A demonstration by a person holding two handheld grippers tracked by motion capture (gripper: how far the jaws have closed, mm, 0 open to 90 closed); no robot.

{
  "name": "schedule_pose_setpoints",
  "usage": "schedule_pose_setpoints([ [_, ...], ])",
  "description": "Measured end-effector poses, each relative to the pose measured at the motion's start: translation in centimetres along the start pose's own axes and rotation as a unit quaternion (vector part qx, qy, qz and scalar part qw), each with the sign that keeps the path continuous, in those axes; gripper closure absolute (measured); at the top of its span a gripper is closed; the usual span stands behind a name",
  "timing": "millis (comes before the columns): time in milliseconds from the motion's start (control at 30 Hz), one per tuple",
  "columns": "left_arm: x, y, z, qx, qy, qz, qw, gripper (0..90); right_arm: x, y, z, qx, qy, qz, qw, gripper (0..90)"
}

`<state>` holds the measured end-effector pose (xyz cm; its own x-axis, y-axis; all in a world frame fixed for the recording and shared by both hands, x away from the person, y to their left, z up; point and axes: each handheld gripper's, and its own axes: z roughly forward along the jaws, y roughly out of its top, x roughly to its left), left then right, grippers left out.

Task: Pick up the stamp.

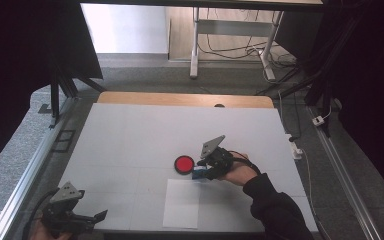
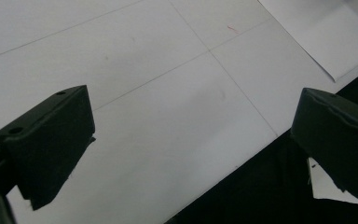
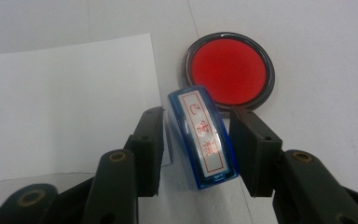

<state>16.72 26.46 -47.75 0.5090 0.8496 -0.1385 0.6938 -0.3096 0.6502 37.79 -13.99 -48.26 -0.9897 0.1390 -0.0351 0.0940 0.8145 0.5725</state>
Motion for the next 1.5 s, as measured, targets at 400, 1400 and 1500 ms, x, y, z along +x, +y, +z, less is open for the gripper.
schedule_pose_setpoints([
  [400,0.0,0.0,0.0,0.001,0.0,0.0,1.0,0.0,-0.1,0.0,-0.2,0.001,0.007,-0.016,0.9999,71.0],
  [1400,0.0,0.0,0.0,0.002,-0.007,0.007,0.9999,0.0,2.3,1.0,-2.9,-0.047,-0.018,0.048,0.9976,71.6],
  [1500,0.0,0.0,-0.1,0.0,-0.012,0.004,0.9999,0.0,2.7,0.9,-3.3,-0.05,-0.02,0.056,0.997,71.6],
])
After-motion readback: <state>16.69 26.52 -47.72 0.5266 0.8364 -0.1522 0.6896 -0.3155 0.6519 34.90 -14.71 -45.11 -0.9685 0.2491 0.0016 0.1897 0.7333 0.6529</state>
